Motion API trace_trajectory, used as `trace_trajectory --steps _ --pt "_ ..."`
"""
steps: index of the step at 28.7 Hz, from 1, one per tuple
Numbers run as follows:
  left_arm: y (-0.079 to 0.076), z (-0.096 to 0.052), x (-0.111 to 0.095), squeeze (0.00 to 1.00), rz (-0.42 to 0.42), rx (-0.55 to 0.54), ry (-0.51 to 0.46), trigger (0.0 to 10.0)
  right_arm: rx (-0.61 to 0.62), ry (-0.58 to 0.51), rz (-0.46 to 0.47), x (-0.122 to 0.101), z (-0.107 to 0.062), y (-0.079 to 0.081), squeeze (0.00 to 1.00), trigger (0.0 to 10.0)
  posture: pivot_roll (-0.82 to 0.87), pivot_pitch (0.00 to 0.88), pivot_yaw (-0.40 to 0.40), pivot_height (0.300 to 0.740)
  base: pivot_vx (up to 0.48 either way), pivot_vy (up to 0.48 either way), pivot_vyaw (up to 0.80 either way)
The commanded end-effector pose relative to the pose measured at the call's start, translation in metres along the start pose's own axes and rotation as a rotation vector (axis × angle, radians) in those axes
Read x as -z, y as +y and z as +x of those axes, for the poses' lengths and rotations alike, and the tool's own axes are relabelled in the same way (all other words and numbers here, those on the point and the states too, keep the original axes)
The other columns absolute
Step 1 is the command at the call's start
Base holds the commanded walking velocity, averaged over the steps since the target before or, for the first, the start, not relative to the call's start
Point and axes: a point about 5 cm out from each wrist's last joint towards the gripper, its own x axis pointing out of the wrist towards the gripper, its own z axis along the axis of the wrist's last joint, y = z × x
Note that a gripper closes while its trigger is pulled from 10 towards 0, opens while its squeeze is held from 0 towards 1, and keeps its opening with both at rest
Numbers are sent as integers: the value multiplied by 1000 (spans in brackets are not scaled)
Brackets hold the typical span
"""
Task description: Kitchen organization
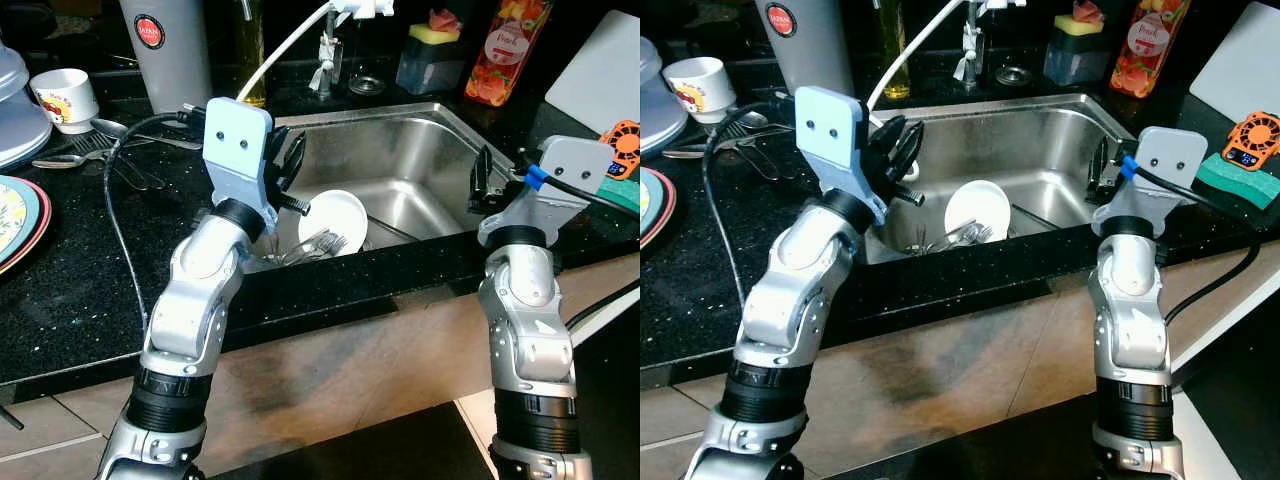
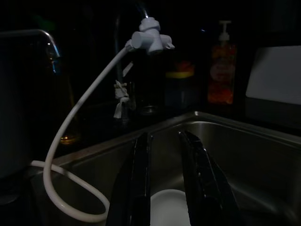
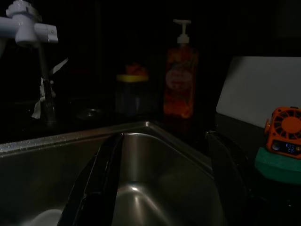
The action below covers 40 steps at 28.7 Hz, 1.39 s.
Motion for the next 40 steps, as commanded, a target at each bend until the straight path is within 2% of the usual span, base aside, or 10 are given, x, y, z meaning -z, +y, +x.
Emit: trace_trajectory --steps 1,9,18,25,31,32,40 --pt "-6 2 1 0 -30 10 -11 10000 -19 -35 0 -5 -2 2 0 10000 44 48 3 740 0 0 0" --pt "-13 2 2 0 -16 31 -32 10000 -45 -55 0 -7 -2 5 0 10000 41 42 3 740 0 0 0" --pt "-4 2 11 0 -4 -33 1 10000 -49 -52 8 -5 -3 4 0 10000 39 33 3 740 0 0 0" --pt "2 2 16 0 -2 -91 9 10000 -79 -38 24 -3 -5 11 0 10000 41 26 -5 740 0 0 0" --pt "3 2 17 0 -4 -101 15 10000 -98 -30 36 -1 -8 17 0 10000 40 26 -6 740 0 0 0" --pt "3 1 18 0 5 -104 18 10000 -114 -22 47 0 -10 22 0 10000 39 27 -6 740 0 0 0" --pt "3 2 19 0 10 -112 18 10000 -124 -15 52 1 -12 24 0 10000 39 31 -7 740 -142 0 0"
